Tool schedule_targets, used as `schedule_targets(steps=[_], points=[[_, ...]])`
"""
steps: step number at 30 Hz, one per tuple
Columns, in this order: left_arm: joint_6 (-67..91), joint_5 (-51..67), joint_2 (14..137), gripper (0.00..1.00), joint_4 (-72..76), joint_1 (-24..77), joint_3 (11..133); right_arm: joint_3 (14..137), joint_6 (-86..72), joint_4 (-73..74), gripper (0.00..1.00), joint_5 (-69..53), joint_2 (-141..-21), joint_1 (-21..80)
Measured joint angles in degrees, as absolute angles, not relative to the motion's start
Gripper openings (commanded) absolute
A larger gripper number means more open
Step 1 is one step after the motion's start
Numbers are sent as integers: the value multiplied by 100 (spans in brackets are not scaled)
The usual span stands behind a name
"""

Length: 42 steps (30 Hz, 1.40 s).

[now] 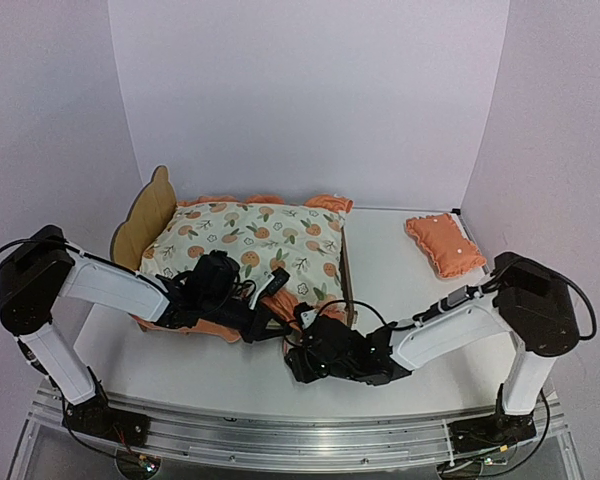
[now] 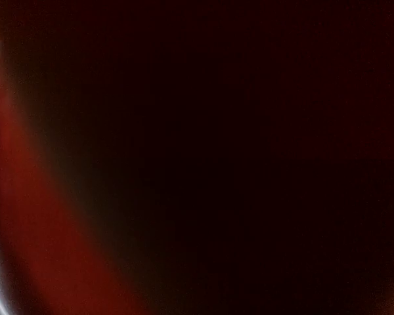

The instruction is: Set up the pet bed

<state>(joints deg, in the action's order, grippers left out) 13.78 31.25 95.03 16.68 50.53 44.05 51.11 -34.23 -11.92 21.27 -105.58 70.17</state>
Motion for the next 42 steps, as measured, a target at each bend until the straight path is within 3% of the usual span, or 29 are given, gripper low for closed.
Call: schedule_targets(steps=[9,12,16,19,32,42], points=[[645,2829,9445,0,1336,4976,4403,5831,-3629,-1219,51,2978,-11488,7043],[578,2827,9445,0,1339,4972,4403,5902,-3710,-1249,38,3216,-11596,7045],[576,2827,9445,0,1346,4969,4403,5911,-3868,-1144,12,3311,-11607,7043],[578,2829,9445,0,1349,4969,4403,5840,-3971,-1122,1,3306,-11577,7043],[295,3156,9447,0,1815,4965,4472,4211,-3677,-822,0,1941,-9780,6787],[242,3593,9467,0,1884,4812,5363,3788,-3386,-770,0,688,-8733,6532]])
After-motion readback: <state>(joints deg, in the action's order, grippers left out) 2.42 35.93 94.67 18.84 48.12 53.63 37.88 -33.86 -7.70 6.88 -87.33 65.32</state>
